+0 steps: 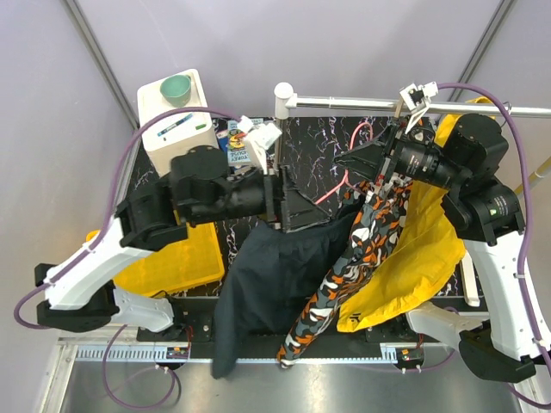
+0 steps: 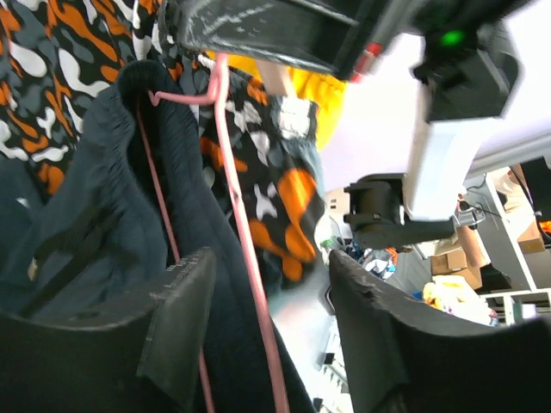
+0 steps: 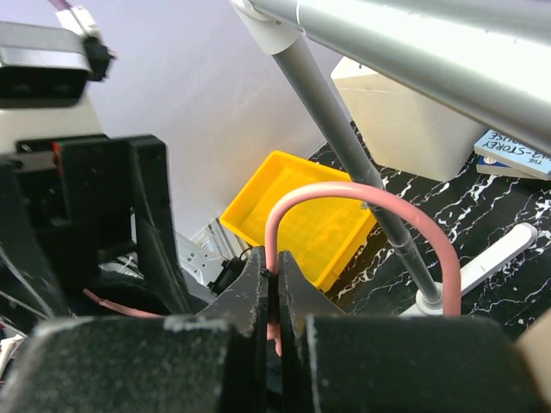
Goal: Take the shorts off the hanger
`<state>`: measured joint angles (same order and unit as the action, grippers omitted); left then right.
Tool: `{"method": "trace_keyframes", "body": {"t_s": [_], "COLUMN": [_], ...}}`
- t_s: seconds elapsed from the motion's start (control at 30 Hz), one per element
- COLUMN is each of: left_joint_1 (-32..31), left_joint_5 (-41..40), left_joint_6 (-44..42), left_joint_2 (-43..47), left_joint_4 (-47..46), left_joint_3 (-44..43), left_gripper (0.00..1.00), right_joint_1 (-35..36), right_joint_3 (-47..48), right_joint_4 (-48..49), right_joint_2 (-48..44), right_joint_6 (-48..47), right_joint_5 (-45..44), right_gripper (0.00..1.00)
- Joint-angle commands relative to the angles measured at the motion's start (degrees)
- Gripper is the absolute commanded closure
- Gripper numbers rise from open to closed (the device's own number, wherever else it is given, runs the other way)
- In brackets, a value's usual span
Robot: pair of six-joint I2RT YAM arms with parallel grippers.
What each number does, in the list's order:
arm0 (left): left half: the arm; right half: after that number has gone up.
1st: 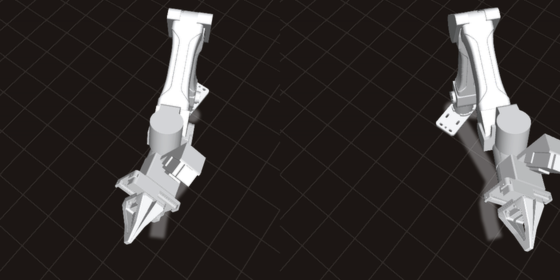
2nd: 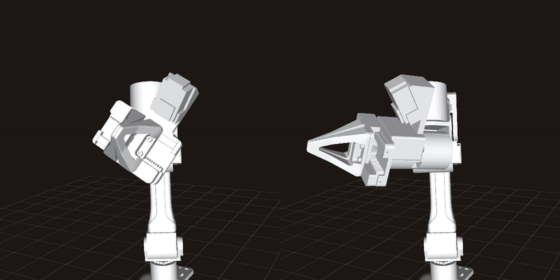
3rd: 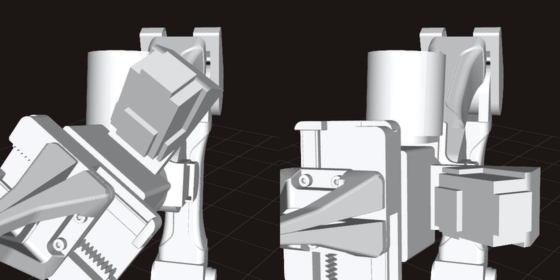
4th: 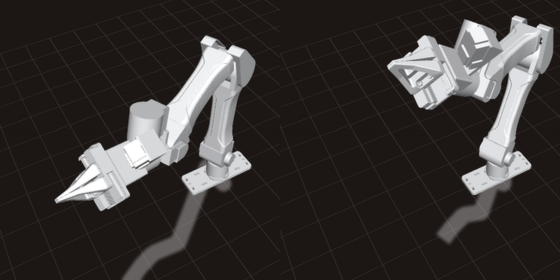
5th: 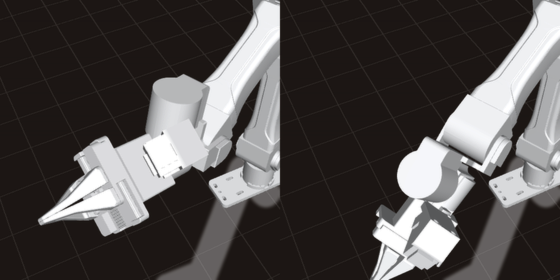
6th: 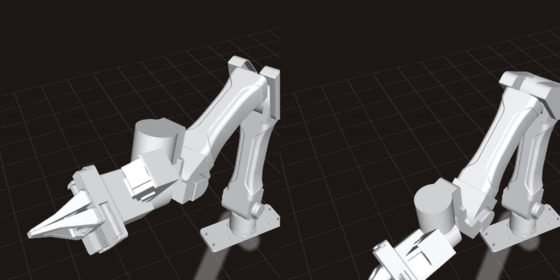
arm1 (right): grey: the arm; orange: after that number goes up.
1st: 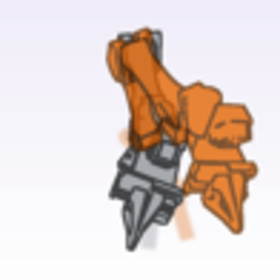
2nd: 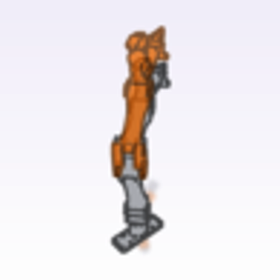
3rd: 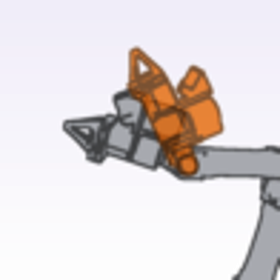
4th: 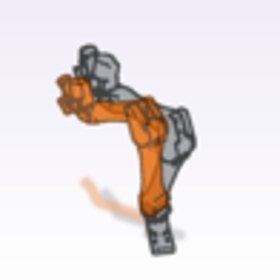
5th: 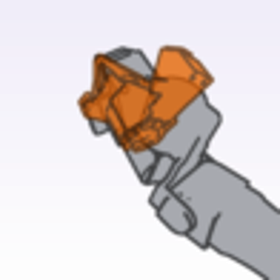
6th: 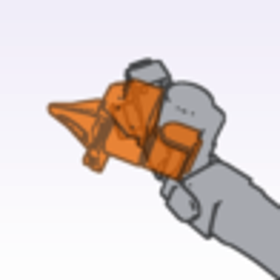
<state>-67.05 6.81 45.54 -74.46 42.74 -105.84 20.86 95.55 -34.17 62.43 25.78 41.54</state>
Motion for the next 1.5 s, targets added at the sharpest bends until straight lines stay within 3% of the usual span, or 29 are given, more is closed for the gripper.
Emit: {"method": "trace_keyframes", "body": {"t_s": [0.0, 0.33, 0.43, 0.53, 0.87, 1.17, 1.3, 1.37, 1.4, 1.47], "left_joint_1": [0.0, 0.0, 0.0, 0.0, -0.4, -0.3, -0.4, -0.4, -0.4, -0.4], "left_joint_5": [-1.4, -5.8, -5.3, -6.4, -1.4, -2.9, -2.1, -2.3, -3.4, -4.9], "left_joint_6": [-3.1, -2.2, -2.9, -2.9, -2.6, -1.9, -2.2, -1.9, -1.7, -0.5], "left_joint_2": [6.2, 11.4, 10.8, 13.1, 24.7, 31.8, 29.7, 29.7, 30.5, 32.6], "left_joint_4": [1.2, 3.7, 5.1, 7.1, 3.5, 3.4, 3.7, 4.0, 4.3, 5.2], "left_joint_3": [0.5, 2.5, 0.6, 1.5, 12.4, 22.5, 23.7, 25.2, 25.9, 28.0], "left_gripper": [0.36, 0.32, 0.21, 0.20, 0.02, 0.01, 0.08, 0.16, 0.22, 0.45], "right_joint_1": [0.1, 0.2, 0.2, 0.2, 0.1, 0.1, 0.2, 0.2, 0.2, 0.2], "right_joint_3": [1.3, -0.8, -0.7, -0.5, 0.3, 3.5, 4.7, 4.8, 4.8, 4.6], "right_joint_4": [1.4, 1.7, 1.5, 1.1, -0.1, -3.0, -2.7, -2.5, -2.5, -2.5], "right_joint_2": [-0.6, -1.4, -1.4, -1.4, 0.1, 1.4, 1.6, 1.5, 1.4, 0.9], "right_joint_6": [0.9, 0.7, 0.7, 1.0, 3.0, 5.8, 8.4, 9.5, 9.8, 10.2], "right_joint_5": [-2.2, -1.2, -1.5, -1.9, -5.8, -10.0, -10.9, -11.3, -12.1, -13.2], "right_gripper": [1.00, 1.00, 1.00, 1.00, 1.00, 1.00, 1.00, 1.00, 1.00, 1.00]}}
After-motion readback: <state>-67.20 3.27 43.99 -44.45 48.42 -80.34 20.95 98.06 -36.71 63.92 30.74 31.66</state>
